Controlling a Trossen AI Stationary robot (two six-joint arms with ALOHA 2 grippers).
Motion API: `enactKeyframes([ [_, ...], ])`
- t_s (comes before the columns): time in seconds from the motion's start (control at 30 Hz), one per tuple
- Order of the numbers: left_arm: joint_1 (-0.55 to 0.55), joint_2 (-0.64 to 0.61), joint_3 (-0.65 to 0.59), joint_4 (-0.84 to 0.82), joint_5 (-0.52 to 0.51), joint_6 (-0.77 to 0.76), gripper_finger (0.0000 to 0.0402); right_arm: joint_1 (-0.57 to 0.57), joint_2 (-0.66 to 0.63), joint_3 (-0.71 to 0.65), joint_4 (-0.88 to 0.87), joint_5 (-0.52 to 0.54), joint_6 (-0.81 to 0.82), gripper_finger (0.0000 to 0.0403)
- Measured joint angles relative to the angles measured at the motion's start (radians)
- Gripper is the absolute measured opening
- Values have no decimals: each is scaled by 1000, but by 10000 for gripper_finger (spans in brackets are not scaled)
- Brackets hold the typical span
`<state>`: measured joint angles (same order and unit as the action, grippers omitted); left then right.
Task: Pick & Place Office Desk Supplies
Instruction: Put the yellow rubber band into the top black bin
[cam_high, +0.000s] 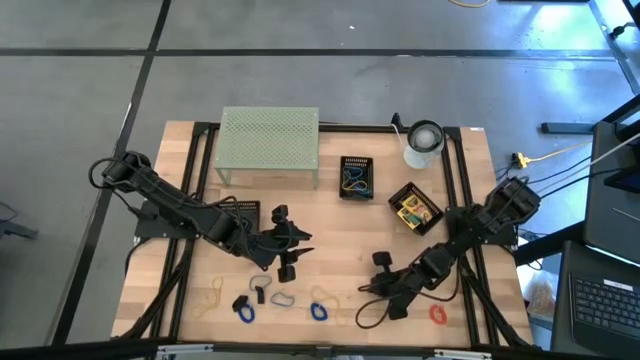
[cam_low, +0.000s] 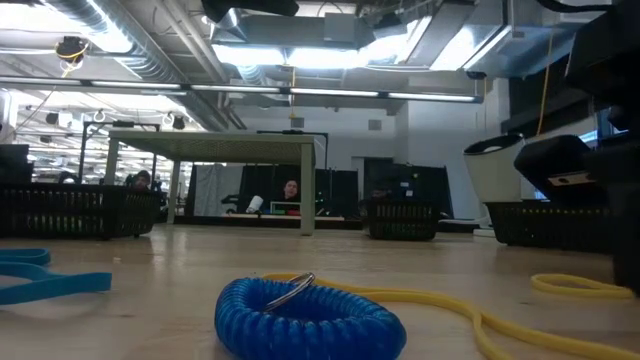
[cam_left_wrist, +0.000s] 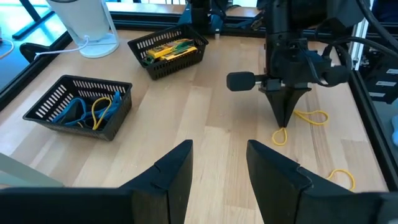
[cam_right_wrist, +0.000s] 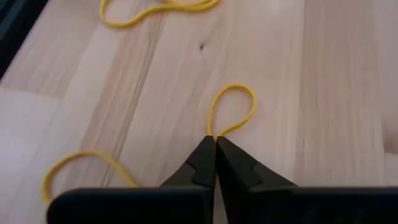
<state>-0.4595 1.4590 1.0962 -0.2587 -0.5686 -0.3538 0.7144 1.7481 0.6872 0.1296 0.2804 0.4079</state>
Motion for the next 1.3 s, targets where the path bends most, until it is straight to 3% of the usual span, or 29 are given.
enactKeyframes([
  [0.3, 0, 0, 0, 0, 0, 0, 145, -22, -69, -1, 39, 195, 0, 3],
  [0.67, 0, 0, 0, -1, 0, 0, 145, -82, -285, 2, 83, 406, -5, 2],
  [0.9, 0, 0, 0, 0, 0, 0, 145, -114, -400, 4, 270, 576, -176, 2],
  [1.03, 0, 0, 0, 0, 0, -2, 145, -133, -413, 4, 423, 590, -347, 1],
  [1.3, 1, 0, 0, 2, -83, -2, 145, -211, -414, 5, 589, 430, -498, 1],
])
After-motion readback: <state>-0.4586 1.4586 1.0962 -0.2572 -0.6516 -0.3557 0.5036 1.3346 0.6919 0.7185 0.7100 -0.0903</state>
